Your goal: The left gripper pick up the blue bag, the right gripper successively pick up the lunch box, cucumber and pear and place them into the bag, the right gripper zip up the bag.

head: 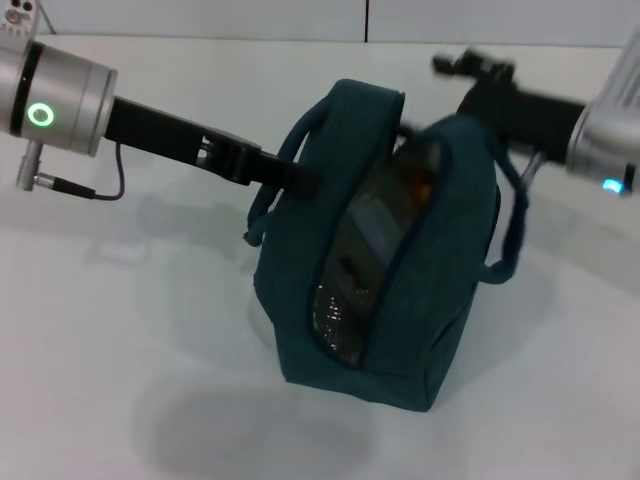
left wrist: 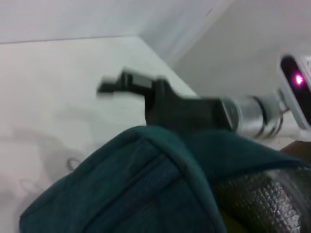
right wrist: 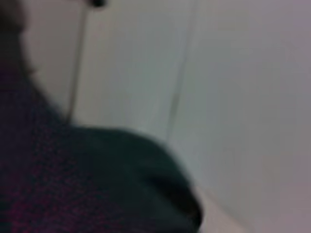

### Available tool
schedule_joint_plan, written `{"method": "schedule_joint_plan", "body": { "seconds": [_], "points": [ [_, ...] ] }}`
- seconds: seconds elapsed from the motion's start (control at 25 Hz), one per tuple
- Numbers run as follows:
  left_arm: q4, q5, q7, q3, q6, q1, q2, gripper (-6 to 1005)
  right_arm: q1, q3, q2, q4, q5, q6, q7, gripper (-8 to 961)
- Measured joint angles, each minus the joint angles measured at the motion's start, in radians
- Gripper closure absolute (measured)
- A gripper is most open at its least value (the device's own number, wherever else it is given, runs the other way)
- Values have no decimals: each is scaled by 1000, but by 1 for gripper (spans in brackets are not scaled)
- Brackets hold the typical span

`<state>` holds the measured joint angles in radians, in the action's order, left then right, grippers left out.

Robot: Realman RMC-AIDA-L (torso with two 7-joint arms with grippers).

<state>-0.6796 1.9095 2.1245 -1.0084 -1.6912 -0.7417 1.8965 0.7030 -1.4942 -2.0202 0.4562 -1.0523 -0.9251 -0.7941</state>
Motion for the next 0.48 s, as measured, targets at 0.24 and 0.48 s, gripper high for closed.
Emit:
{"method": "schedule_joint_plan", "body": {
  "seconds": [0.24, 0.48],
  "points": [
    [-32, 106, -9, -2, -6, -28, 7, 927, -107, -120, -4, 101, 4, -3, -18, 70],
    [-54, 145, -23, 4, -7, -38, 12, 926, -208, -141, 0, 190, 4, -8, -47, 70]
  ]
}}
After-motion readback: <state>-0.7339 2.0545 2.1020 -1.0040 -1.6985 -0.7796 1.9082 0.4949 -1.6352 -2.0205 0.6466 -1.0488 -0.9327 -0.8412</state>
